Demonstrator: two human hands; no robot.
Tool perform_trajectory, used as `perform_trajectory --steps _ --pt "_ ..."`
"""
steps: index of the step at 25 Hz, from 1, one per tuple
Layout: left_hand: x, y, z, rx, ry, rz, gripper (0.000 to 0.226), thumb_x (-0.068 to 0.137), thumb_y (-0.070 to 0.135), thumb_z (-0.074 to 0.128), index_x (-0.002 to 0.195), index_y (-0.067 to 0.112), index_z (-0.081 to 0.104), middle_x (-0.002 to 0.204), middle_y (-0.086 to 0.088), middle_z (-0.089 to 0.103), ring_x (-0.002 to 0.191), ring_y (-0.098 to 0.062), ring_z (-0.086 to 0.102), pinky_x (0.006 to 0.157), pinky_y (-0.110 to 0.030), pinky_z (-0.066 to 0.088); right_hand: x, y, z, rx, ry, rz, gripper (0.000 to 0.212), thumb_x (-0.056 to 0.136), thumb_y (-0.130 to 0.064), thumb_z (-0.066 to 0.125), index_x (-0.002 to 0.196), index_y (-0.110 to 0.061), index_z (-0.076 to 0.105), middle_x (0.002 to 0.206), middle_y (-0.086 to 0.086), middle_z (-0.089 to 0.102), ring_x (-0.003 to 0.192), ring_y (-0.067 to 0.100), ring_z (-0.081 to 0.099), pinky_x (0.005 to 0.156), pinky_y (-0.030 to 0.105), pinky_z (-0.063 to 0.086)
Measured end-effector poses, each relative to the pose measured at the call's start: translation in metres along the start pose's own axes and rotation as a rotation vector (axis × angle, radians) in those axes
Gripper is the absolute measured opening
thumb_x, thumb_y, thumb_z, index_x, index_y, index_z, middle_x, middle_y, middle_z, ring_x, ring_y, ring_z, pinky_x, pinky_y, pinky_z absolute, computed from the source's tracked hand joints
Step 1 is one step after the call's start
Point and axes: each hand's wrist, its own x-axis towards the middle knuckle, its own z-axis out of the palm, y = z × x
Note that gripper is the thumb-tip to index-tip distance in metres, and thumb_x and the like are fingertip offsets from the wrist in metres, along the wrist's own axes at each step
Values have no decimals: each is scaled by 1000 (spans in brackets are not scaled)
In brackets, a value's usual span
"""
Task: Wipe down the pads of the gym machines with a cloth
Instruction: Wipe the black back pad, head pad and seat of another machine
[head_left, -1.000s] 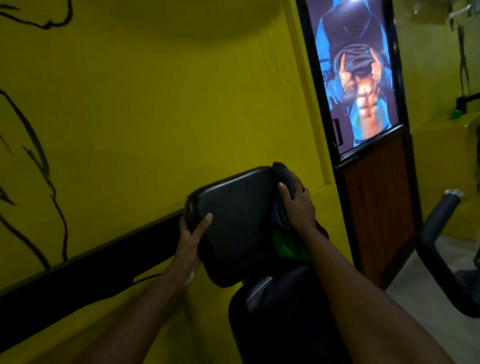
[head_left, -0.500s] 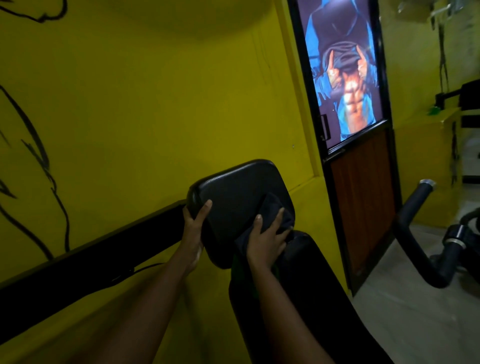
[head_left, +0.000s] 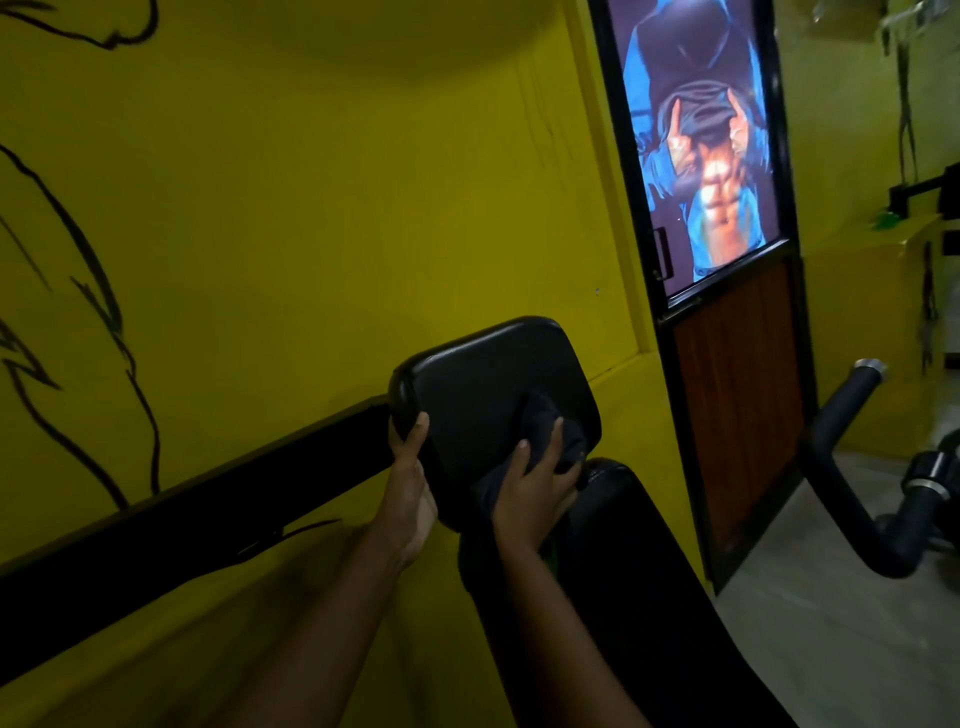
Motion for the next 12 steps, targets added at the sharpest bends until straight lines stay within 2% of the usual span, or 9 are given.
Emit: perform_trajectory --steps 2,4,6,8,9,10,12 --pt "-5 3 2 -47 -47 1 75 80 52 61 145 26 32 139 -4 52 125 -24 53 95 -39 49 -44 8 3 -58 -46 -180 50 95 -42 41 143 -36 28 154 15 18 132 39 25 106 47 28" --pt "-7 2 2 -71 -77 19 66 83 50 54 141 22 40 136 -5 55 124 -24 52 100 -41 43 -47 16 -2 -127 -86 -340 51 91 -48 34 140 -37 35 151 16 25 127 40 29 102 47 32" --pt "-5 0 -2 -56 -95 33 72 79 54 62 141 25 39 138 -5 53 126 -26 51 97 -43 45 0 6 -4 -173 -63 -370 47 93 -45 37 140 -38 35 151 15 25 127 39 28 103 46 31" --pt "-2 -2 -5 -52 -83 37 84 72 58 68 143 28 35 140 -3 51 127 -25 51 90 -39 51 47 -17 -3 -237 -43 -321 46 96 -39 41 141 -40 30 153 13 20 129 38 23 104 45 27" --pt "-1 -2 -5 -57 -83 46 83 73 58 67 144 28 34 140 -3 51 126 -24 52 87 -36 53 56 -28 0 -263 -46 -344 47 97 -39 40 142 -41 29 153 13 19 129 37 24 103 45 28" --pt "-2 -2 -5 -64 -77 58 75 78 57 62 143 28 36 139 -2 52 124 -22 54 85 -34 53 53 -35 4 -284 -41 -427 46 96 -41 38 142 -42 29 151 13 22 126 37 26 101 46 29" --pt "-7 -2 -1 -80 -55 77 46 92 48 45 133 28 48 129 -1 60 111 -11 62 78 -25 55 22 -34 12 -280 -67 -652 49 92 -42 35 141 -43 30 147 14 31 121 36 32 97 47 35"
